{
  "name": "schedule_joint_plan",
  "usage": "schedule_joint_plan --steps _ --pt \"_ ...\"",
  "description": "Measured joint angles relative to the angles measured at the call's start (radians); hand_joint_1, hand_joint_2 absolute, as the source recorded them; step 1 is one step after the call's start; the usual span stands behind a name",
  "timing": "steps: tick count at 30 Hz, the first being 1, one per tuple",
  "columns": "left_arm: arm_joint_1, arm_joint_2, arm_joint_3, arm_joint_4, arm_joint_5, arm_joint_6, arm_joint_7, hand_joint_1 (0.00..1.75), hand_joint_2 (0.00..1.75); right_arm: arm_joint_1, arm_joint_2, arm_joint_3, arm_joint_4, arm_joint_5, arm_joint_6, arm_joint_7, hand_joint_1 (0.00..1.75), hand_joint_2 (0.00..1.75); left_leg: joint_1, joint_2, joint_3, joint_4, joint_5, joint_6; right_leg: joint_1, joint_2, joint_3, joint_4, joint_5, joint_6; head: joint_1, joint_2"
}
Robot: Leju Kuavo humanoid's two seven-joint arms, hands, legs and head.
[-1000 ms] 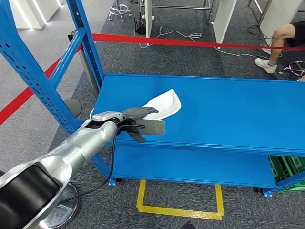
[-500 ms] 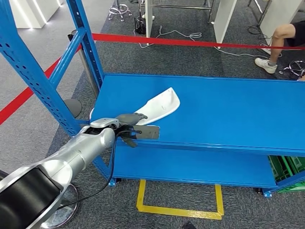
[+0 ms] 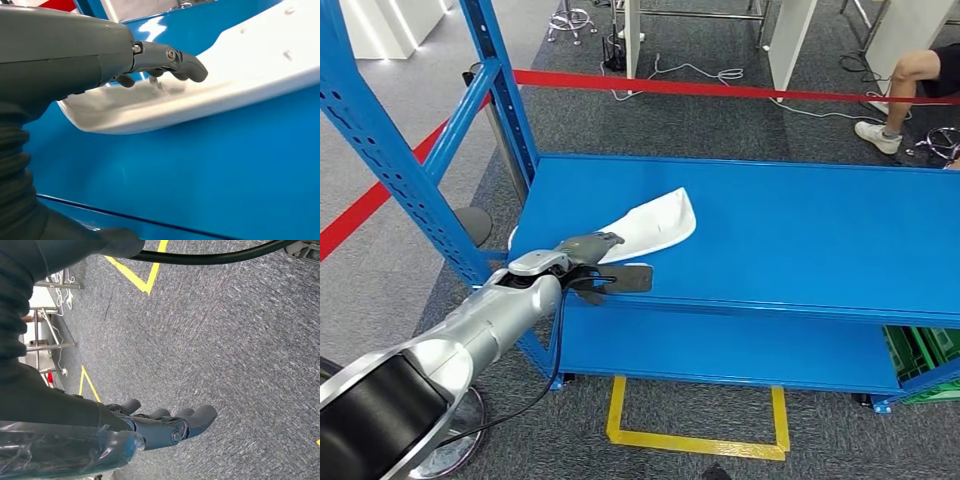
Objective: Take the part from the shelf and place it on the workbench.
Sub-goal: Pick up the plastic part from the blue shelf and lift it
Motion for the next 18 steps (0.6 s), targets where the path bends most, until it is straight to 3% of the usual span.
schedule_joint_plan --steps 5,6,9,10,18 --pt "0.004 -0.005 0.000 0.004 -0.005 0.015 0.000 0.10 1.75 0.000 0.000 0.000 0.000 -0.002 0.000 -0.001 0.00 1.75 0.000 0.000 0.000 0.000 0.000 0.000 0.000 0.000 0.000 0.000 0.000 0.000 0.000 0.000" --pt "0.005 -0.005 0.000 0.004 -0.005 0.016 0.000 0.23 1.75 0.000 0.000 0.000 0.000 -0.002 0.000 -0.001 0.00 1.75 0.000 0.000 0.000 0.000 0.000 0.000 0.000 0.000 0.000 0.000 0.000 0.000 0.000 0.000" --pt "0.005 -0.006 0.000 0.006 -0.006 0.018 0.000 1.46 1.75 0.000 0.000 0.000 0.000 -0.002 0.000 -0.002 0.00 1.75 0.000 0.000 0.000 0.000 0.000 0.000 0.000 0.000 0.000 0.000 0.000 0.000 0.000 0.000" --pt "0.005 -0.006 0.000 0.006 -0.007 0.020 0.000 1.75 1.75 0.000 0.000 0.000 0.000 -0.002 0.000 -0.002 0.00 1.75 0.000 0.000 0.000 0.000 0.000 0.000 0.000 0.000 0.000 0.000 0.000 0.000 0.000 0.000" --pt "0.005 -0.012 0.001 0.007 -0.012 0.038 0.000 1.75 1.75 0.000 0.000 0.000 0.000 -0.007 -0.001 -0.004 0.00 1.75 0.000 0.000 0.000 0.000 0.000 0.000 0.000 0.000 0.000 0.000 0.000 0.000 0.000 0.000"
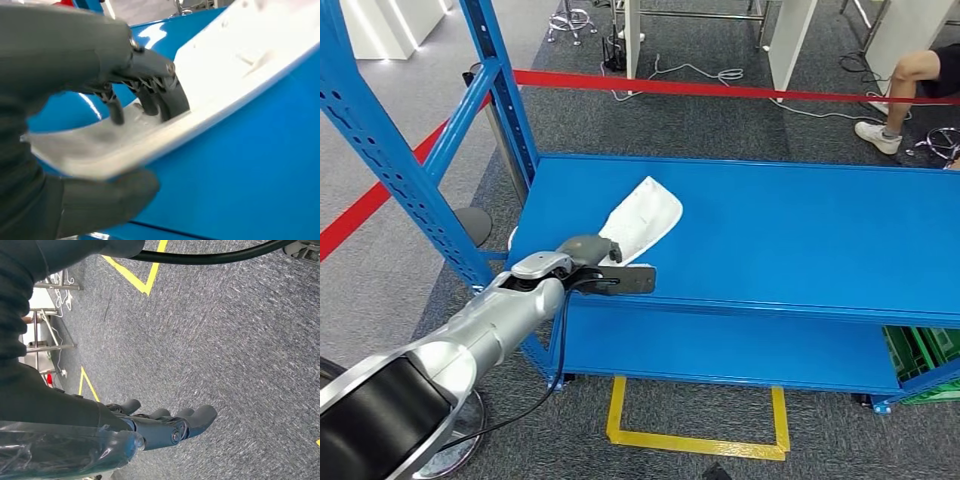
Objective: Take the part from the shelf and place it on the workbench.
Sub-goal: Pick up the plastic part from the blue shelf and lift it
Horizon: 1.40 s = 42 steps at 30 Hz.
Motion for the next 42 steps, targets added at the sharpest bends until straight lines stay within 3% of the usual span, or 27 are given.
schedule_joint_plan --steps 42 --pt "-0.007 -0.015 0.009 0.003 -0.026 0.019 -0.021 1.75 1.75 0.001 0.000 -0.001 0.000 -0.006 -0.007 -0.005 0.00 1.75 0.000 0.000 0.000 0.000 0.001 0.000 0.000 -0.001 0.000 0.000 0.000 0.000 0.000 0.000"
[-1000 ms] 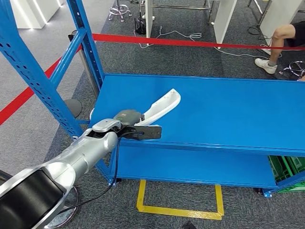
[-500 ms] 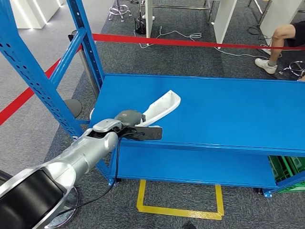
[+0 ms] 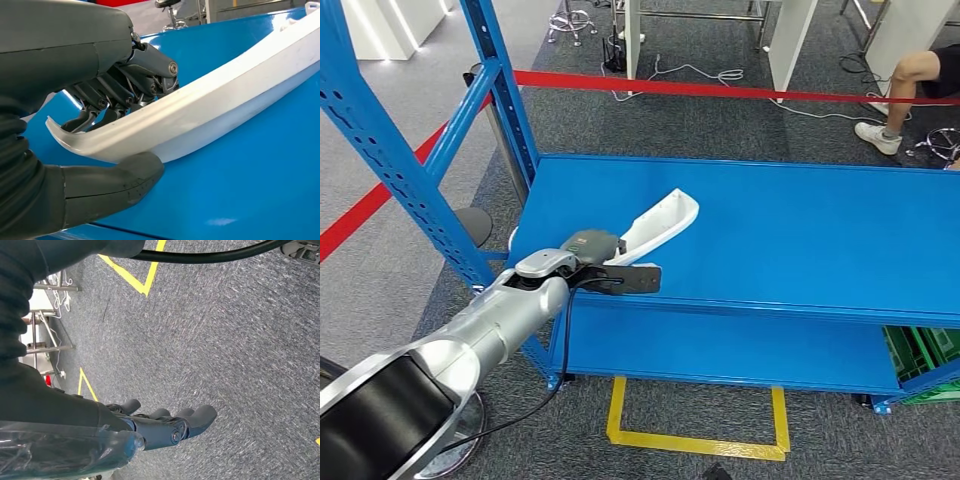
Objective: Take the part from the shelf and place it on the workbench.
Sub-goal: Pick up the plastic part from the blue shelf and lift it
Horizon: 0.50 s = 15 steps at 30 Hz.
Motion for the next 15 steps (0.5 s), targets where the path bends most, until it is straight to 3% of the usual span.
schedule_joint_plan --steps 15 --pt "0.002 -0.001 0.029 0.000 0.010 0.035 -0.013 1.75 1.75 0.001 0.000 -0.002 0.000 0.000 -0.002 -0.002 0.00 1.75 0.000 0.000 0.000 0.000 0.000 0.000 0.000 0.000 0.000 0.000 0.000 0.000 0.000 0.000"
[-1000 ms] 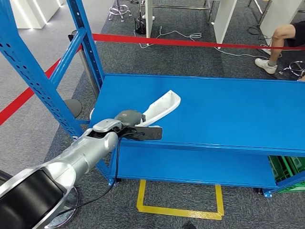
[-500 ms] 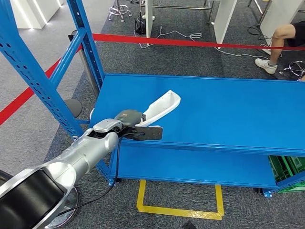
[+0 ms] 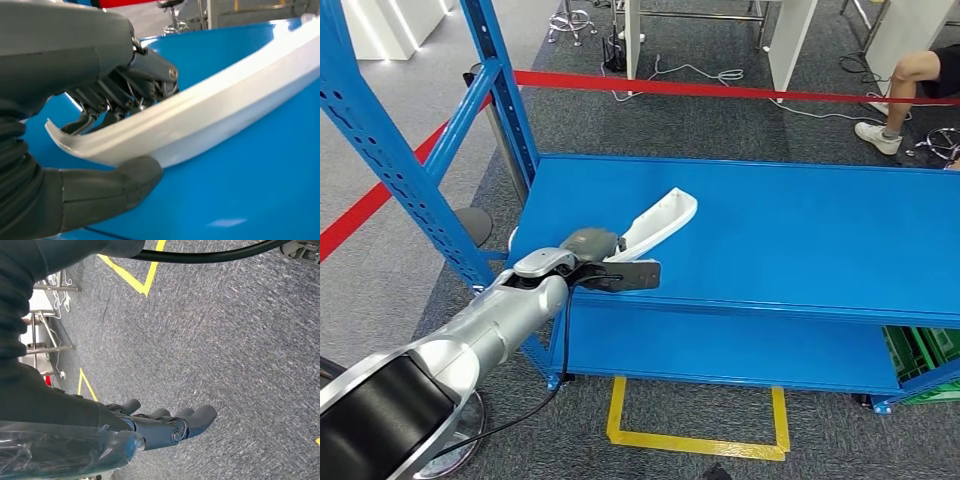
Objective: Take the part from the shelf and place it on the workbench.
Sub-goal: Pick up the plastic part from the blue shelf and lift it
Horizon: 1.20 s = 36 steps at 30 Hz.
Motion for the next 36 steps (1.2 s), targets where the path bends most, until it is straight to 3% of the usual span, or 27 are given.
schedule_joint_plan --steps 6,10,13,16,21,26,31,36 --pt "0.021 -0.002 0.071 -0.012 0.068 0.164 -0.081 1.75 1.75 0.003 0.000 -0.004 0.000 -0.002 -0.010 -0.001 0.00 1.75 0.000 0.000 0.000 0.000 0.000 0.000 0.000 0.000 0.000 0.000 0.000 0.000 0.000 0.000" --pt "0.091 -0.002 0.187 -0.095 0.194 0.307 -0.254 1.75 1.75 0.005 0.000 -0.005 0.000 0.003 -0.015 -0.002 0.00 1.75 0.000 0.000 0.000 0.000 0.000 0.000 0.000 0.000 0.000 0.000 0.000 0.000 0.000 0.000" --pt "0.186 -0.002 0.292 -0.236 0.290 0.346 -0.384 1.75 1.75 0.008 0.000 -0.005 0.000 0.012 -0.018 -0.002 0.00 1.75 0.000 0.000 0.000 0.000 -0.001 0.000 0.000 0.001 -0.001 0.000 0.000 0.000 0.000 0.000" --pt "0.303 -0.004 0.376 -0.419 0.371 0.340 -0.461 1.75 1.75 0.009 0.001 -0.005 0.000 0.019 -0.019 -0.002 0.00 1.75 0.000 0.000 0.000 0.000 -0.002 0.001 0.000 0.001 -0.001 0.000 -0.001 0.000 0.000 0.000" --pt "0.440 -0.007 0.452 -0.651 0.443 0.310 -0.493 1.75 1.75 0.010 0.001 -0.005 0.000 0.021 -0.019 -0.001 0.00 1.75 0.000 0.000 -0.001 0.000 -0.002 0.001 0.000 0.000 -0.001 0.000 -0.001 0.000 0.000 0.000" --pt "0.495 -0.010 0.483 -0.751 0.538 0.248 -0.527 1.75 1.75 0.009 0.002 -0.005 0.000 0.023 -0.019 -0.001 0.00 1.75 0.000 0.000 -0.001 0.000 -0.002 0.001 0.000 0.001 -0.001 0.000 -0.001 0.000 0.000 0.000" --pt "0.573 -0.029 0.526 -0.860 0.744 0.091 -0.547 1.75 1.75 0.009 0.002 -0.005 0.000 0.023 -0.023 -0.001 0.00 1.75 0.000 0.000 -0.001 0.000 -0.002 0.001 0.000 0.000 -0.001 0.000 -0.001 0.000 0.000 0.000" --pt "0.647 -0.066 0.547 -0.950 0.816 0.074 -0.550 1.75 1.75 0.011 0.003 -0.005 0.000 0.021 -0.032 0.000 0.00 1.75 0.000 0.000 -0.002 0.000 -0.002 0.001 0.000 0.000 -0.002 0.000 -0.001 0.000 0.000 0.000"
